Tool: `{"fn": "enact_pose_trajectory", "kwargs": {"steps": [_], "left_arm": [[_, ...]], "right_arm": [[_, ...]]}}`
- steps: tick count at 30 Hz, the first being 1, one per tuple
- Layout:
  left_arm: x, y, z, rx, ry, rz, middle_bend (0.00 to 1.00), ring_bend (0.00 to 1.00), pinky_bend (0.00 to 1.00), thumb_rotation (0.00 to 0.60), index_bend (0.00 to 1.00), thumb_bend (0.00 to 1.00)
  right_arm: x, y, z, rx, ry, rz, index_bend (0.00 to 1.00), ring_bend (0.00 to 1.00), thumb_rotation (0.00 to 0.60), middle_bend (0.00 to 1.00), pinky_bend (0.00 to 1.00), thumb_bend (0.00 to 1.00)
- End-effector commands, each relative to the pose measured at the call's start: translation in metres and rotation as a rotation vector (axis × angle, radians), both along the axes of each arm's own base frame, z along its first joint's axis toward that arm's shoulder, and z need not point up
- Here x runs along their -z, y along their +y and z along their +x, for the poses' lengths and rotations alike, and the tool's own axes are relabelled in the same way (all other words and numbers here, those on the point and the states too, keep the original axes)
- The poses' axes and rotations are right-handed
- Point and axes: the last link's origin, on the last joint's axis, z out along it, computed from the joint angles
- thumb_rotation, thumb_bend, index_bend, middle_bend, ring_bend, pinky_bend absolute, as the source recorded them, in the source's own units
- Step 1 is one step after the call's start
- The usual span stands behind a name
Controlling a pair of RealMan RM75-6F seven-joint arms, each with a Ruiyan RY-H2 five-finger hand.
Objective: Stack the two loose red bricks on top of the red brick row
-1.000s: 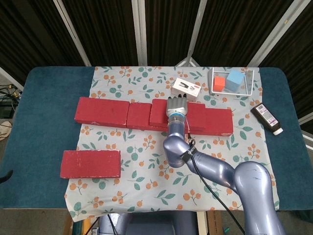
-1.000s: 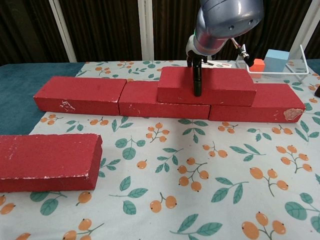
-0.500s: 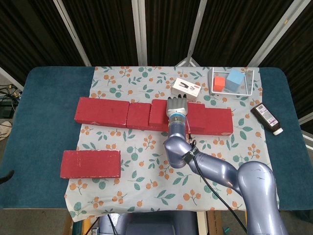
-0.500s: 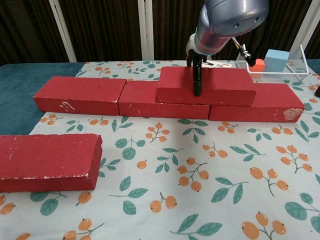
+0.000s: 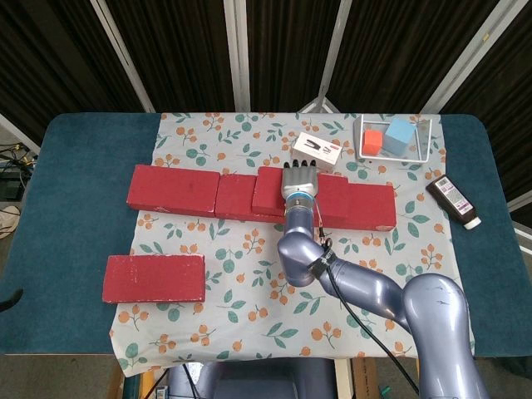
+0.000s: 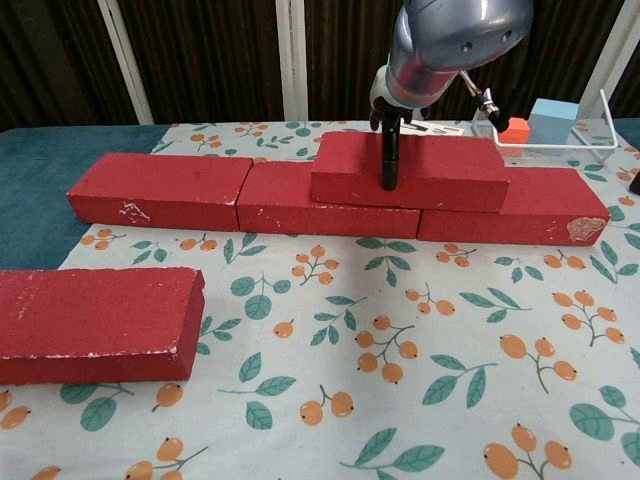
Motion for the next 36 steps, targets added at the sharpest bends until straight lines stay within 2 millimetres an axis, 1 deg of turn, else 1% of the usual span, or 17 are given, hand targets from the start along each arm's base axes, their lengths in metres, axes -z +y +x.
{"fn": "enact_pose_trajectory", "kwargs": {"steps": [1,12,16,19,21,24,25,26,29,30,31,34,35,36], "left_arm": [[0.0,0.0,0.0,0.0,0.0,-0.002,0.02,0.0,0.14,0.6,0.05,0.0],[0.0,0.0,0.001,-0.001,0.0,0.001,0.01,0.0,0.14,0.6,0.05,0.0],[-0.001,0.0,0.0,0.004,-0.004,0.003,0.01,0.0,0.14,0.6,0.05,0.0],[-0.001,0.0,0.0,0.005,-0.006,0.004,0.01,0.0,0.14,0.6,0.05,0.0],[-0.001,-0.001,0.001,0.009,-0.012,0.0,0.01,0.0,0.14,0.6,0.05,0.0],[-0.002,-0.002,0.002,0.017,-0.019,-0.001,0.01,0.0,0.14,0.6,0.05,0.0],[-0.002,-0.002,0.002,0.019,-0.024,0.0,0.01,0.0,0.14,0.6,0.05,0.0],[-0.003,-0.002,0.002,0.02,-0.027,0.001,0.0,0.0,0.14,0.6,0.04,0.0],[-0.005,-0.003,0.001,0.022,-0.039,0.011,0.0,0.0,0.14,0.6,0.04,0.0],[-0.006,-0.003,0.001,0.022,-0.043,0.014,0.0,0.0,0.14,0.6,0.04,0.0],[-0.006,-0.004,0.001,0.021,-0.048,0.014,0.0,0.0,0.14,0.6,0.03,0.0],[-0.005,-0.005,0.002,0.022,-0.051,0.001,0.0,0.0,0.14,0.6,0.03,0.0],[-0.004,-0.005,0.003,0.025,-0.052,-0.006,0.0,0.0,0.14,0.6,0.03,0.0],[-0.003,-0.005,0.004,0.026,-0.053,-0.009,0.0,0.0,0.14,0.6,0.03,0.0]], "right_arm": [[-0.001,0.0,0.001,-0.002,-0.001,0.0,0.0,0.0,0.6,0.01,0.0,0.08],[-0.015,0.005,0.01,-0.017,0.005,-0.006,0.0,0.0,0.6,0.0,0.0,0.08],[-0.028,0.009,0.011,-0.027,-0.008,-0.017,0.0,0.0,0.6,0.0,0.0,0.08],[-0.043,0.012,0.011,-0.05,-0.039,-0.04,0.0,0.0,0.6,0.0,0.0,0.08],[-0.057,0.017,0.006,-0.079,-0.078,-0.057,0.0,0.0,0.6,0.0,0.0,0.08],[-0.083,0.03,-0.008,-0.143,-0.145,-0.104,0.0,0.0,0.6,0.0,0.0,0.08],[-0.096,0.039,-0.017,-0.172,-0.169,-0.134,0.0,0.0,0.6,0.0,0.0,0.08],[-0.104,0.046,-0.025,-0.189,-0.19,-0.15,0.0,0.0,0.6,0.0,0.0,0.08],[-0.126,0.072,-0.052,-0.215,-0.246,-0.193,0.0,0.0,0.6,0.0,0.0,0.08],[-0.131,0.078,-0.058,-0.222,-0.252,-0.202,0.0,0.0,0.6,0.0,0.0,0.08],[-0.14,0.093,-0.074,-0.228,-0.258,-0.221,0.0,0.0,0.6,0.0,0.0,0.08],[-0.151,0.124,-0.105,-0.241,-0.286,-0.253,0.0,0.0,0.6,0.0,0.0,0.08],[-0.154,0.137,-0.119,-0.239,-0.303,-0.259,0.0,0.0,0.6,0.0,0.0,0.08],[-0.155,0.143,-0.126,-0.237,-0.312,-0.262,0.0,0.0,0.6,0.0,0.0,0.08]]}}
